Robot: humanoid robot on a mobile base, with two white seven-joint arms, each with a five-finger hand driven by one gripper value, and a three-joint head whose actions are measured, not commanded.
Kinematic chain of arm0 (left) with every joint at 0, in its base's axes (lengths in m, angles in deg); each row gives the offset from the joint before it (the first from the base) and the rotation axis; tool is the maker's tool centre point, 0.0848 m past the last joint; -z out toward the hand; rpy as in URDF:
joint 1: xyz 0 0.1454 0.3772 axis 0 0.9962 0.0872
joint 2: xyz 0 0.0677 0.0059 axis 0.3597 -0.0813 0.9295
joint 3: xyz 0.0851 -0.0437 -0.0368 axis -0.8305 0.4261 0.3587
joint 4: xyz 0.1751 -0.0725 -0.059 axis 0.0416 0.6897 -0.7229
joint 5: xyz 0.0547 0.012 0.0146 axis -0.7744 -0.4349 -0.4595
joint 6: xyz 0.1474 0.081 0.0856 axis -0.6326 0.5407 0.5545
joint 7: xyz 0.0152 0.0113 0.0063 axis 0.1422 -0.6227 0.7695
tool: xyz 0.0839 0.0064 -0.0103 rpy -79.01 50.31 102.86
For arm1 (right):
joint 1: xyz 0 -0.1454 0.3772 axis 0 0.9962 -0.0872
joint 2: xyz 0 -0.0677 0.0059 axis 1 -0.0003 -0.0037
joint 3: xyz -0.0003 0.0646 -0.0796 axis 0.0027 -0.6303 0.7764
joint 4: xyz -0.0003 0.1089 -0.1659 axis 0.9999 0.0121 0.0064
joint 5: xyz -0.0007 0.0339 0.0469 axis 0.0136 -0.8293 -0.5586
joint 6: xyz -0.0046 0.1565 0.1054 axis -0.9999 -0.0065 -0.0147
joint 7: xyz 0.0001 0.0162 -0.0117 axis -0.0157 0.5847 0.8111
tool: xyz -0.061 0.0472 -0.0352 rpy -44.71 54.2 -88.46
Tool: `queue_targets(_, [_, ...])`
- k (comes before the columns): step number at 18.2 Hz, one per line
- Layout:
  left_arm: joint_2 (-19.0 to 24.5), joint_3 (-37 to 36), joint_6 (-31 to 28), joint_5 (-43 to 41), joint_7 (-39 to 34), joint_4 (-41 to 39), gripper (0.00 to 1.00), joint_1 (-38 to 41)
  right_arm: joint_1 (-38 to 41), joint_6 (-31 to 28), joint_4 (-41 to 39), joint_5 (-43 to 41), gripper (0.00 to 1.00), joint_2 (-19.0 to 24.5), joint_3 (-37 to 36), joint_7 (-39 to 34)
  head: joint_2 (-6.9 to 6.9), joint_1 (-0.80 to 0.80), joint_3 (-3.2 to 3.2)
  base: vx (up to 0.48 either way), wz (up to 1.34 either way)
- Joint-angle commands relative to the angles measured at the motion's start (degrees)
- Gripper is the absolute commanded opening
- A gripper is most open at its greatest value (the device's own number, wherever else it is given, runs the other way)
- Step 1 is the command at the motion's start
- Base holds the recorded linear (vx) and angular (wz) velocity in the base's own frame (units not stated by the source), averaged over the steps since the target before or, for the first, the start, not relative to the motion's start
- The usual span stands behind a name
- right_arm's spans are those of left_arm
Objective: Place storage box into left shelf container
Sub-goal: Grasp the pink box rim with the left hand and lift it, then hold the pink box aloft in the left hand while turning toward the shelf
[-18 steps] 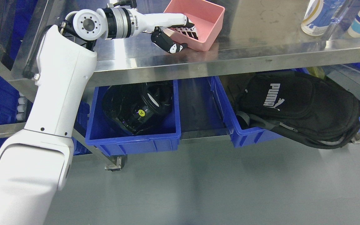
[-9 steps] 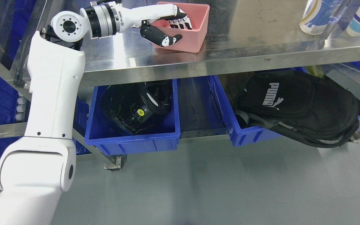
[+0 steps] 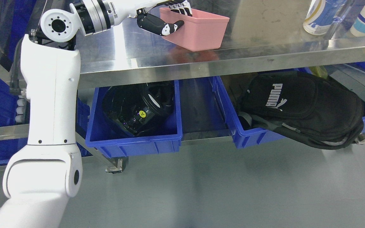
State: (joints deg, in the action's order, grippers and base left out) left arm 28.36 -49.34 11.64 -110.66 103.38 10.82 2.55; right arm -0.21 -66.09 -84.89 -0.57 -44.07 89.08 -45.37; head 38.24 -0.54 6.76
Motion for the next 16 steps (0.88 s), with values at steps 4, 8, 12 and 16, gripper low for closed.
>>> queue_targets(4, [-0.2, 6.7, -1.9, 3.1, 1.6, -20.2, 0.00, 1.6, -0.4, 0.0, -1.0, -0.1, 1.00, -1.0, -0.2, -0.1, 0.00, 0.00, 0.00, 0.000, 0.00])
queue_targets(8, [0.1, 10.0, -2.1, 3.1, 2.3, -24.7, 0.00, 1.7, -0.4, 0.0, -1.0, -0.1, 1.00, -1.0, -0.2, -0.1, 0.00, 0.00, 0.00, 0.000, 0.00])
queue_targets(12, [2.4, 10.6, -2.2, 3.2, 2.4, -27.9, 0.00, 2.1, -0.4, 0.0, -1.0, -0.1, 1.00, -1.0, -0.2, -0.1, 0.00, 0.00, 0.00, 0.000, 0.00])
queue_targets(16, [2.2, 9.9, -2.2, 3.1, 2.4, -31.4, 0.00, 6.8, -0.4, 0.0, -1.0, -0.1, 1.00, -1.0, -0.2, 0.0, 0.00, 0.00, 0.00, -0.002, 0.04])
